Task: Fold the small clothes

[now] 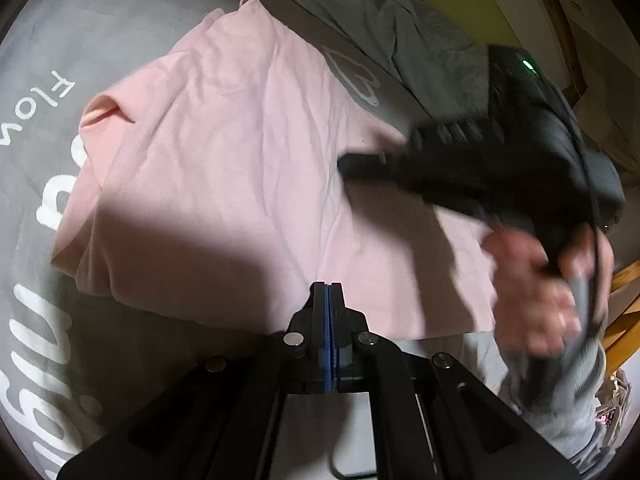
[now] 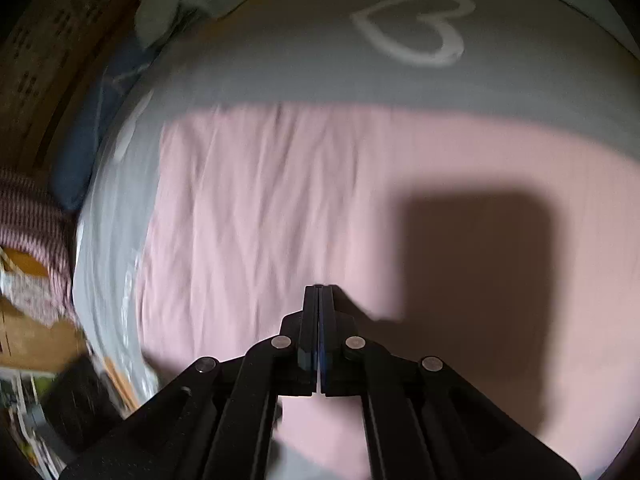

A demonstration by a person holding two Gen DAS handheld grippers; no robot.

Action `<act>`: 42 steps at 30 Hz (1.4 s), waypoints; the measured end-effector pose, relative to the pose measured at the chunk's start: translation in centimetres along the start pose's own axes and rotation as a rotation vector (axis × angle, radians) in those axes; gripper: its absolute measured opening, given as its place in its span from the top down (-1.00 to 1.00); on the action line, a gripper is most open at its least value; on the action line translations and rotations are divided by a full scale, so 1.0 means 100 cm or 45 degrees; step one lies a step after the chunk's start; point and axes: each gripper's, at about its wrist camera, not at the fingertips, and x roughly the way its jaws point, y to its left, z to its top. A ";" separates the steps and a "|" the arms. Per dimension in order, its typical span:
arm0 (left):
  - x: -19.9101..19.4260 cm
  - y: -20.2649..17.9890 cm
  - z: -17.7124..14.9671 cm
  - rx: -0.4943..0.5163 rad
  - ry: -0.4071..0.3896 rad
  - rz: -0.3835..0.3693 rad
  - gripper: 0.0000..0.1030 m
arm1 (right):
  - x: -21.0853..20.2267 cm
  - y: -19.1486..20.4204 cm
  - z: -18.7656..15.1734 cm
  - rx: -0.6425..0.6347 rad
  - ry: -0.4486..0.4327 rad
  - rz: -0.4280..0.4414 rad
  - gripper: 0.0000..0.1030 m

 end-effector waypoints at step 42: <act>-0.063 0.030 0.012 -0.090 -0.107 0.164 0.54 | -0.015 0.024 -0.111 -0.027 -0.076 0.108 1.00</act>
